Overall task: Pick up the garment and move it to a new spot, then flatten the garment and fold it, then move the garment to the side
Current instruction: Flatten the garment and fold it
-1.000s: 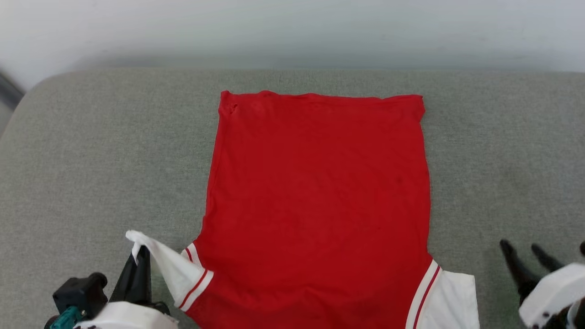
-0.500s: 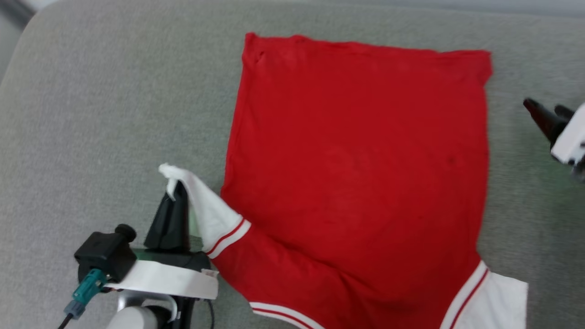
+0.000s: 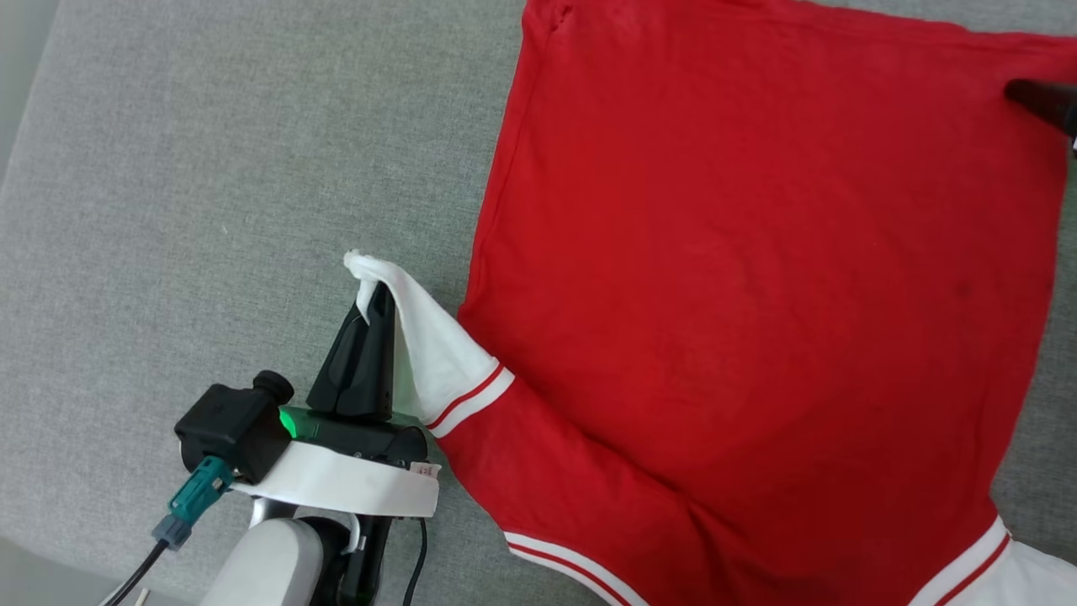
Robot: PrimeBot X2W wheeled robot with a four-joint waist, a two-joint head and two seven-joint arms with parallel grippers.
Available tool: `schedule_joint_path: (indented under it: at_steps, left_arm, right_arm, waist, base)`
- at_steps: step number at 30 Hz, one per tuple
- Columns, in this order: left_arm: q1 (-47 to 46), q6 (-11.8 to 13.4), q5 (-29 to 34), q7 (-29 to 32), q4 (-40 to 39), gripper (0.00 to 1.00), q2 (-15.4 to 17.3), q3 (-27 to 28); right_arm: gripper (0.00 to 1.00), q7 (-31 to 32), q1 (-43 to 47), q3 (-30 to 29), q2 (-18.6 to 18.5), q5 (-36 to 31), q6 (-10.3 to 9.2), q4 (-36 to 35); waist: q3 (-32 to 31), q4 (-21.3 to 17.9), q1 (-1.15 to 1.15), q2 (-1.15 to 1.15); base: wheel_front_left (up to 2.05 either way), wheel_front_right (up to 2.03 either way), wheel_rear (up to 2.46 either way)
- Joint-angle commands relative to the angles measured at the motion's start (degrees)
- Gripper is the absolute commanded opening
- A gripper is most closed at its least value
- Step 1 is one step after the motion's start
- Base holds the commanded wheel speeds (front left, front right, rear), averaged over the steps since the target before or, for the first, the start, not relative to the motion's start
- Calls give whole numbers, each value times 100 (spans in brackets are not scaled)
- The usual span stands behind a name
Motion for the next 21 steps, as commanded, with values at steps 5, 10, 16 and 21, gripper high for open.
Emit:
schedule_joint_path:
  at_steps: [5, 10, 16, 21]
  left_arm:
    - [-119, -36, 28, -69, 125, 0, -40, 11]
    - [-118, -45, 14, -91, 240, 0, -66, 48]
    - [-48, -48, -12, -120, 409, 0, -32, 114]
    - [121, -2, -69, -79, 603, 0, 88, 198]
  right_arm:
    - [80, 519, 240, -83, 227, -264, -5, 498]
    - [0, 540, 266, -71, 329, -283, -3, 548]
    - [0, 257, 172, 75, 126, -227, -4, 378]
    - [0, -122, 233, 467, -193, -34, -4, 65]
  waist:
    - [94, 69, -1, 0]
    - [38, 66, -1, 0]
    - [-214, -25, -1, 0]
    - [-634, -218, -1, 0]
  base:
    - [0, 0, 0]
    - [0, 0, 0]
    - [0, 0, 0]
    - [0, 0, 0]
